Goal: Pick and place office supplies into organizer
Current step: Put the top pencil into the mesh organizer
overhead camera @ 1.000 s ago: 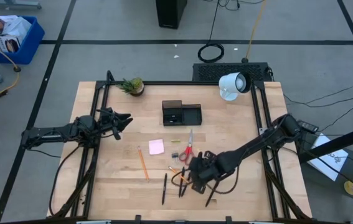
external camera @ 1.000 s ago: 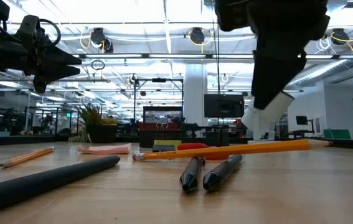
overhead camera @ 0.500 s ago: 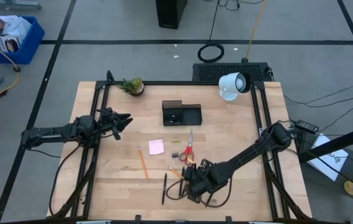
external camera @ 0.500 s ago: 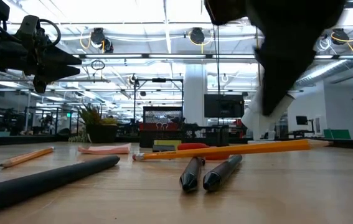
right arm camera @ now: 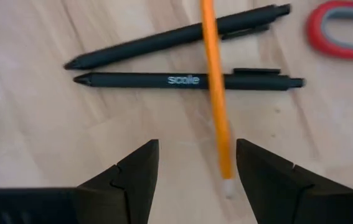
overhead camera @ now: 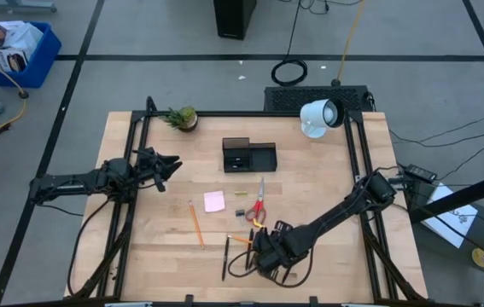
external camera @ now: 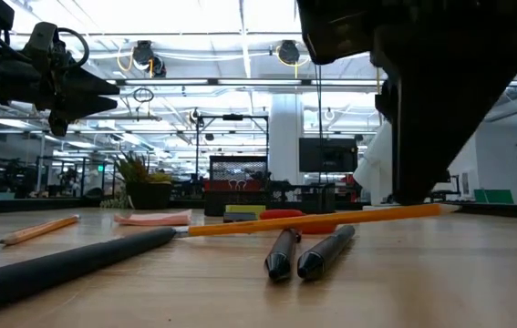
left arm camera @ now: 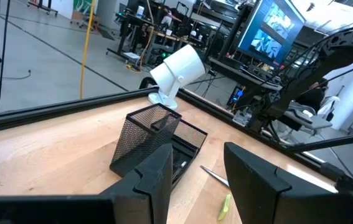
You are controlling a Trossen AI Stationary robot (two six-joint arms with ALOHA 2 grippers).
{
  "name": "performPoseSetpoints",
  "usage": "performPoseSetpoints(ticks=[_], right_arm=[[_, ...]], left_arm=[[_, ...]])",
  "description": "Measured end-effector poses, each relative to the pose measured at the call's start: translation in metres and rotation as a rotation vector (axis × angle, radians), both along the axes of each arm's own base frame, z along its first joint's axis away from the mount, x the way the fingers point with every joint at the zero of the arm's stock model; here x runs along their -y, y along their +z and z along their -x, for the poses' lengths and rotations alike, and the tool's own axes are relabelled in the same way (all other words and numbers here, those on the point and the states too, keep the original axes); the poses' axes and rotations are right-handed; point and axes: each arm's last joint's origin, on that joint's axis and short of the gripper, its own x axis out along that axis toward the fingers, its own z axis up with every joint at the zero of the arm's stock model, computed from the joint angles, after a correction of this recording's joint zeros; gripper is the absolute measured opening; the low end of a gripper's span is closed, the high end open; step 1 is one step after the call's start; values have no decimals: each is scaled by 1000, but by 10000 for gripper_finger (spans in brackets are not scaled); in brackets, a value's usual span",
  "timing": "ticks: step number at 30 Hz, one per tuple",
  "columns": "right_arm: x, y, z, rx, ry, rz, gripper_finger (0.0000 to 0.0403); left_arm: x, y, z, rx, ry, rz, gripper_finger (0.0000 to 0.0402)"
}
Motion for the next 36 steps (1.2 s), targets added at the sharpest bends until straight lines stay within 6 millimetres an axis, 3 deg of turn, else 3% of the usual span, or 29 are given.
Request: performPoseSetpoints(ticks=[6,10,17,27,36], right_arm=[[-4,27,-17,124,145,25,203],[3,21,-27,144,266,97,203],[25,-5,-46,84,325,136,203],[27,4,-71,164,357,130,203],[30,-10,-79,114,374,129,203]], left_arm=[[0,0,0,0,0,0,147],[0,0,0,0,0,0,147],[0,0,0,-2,0,0,147],[0,0,0,0,-1,0,147],[0,0,0,0,-1,0,147]])
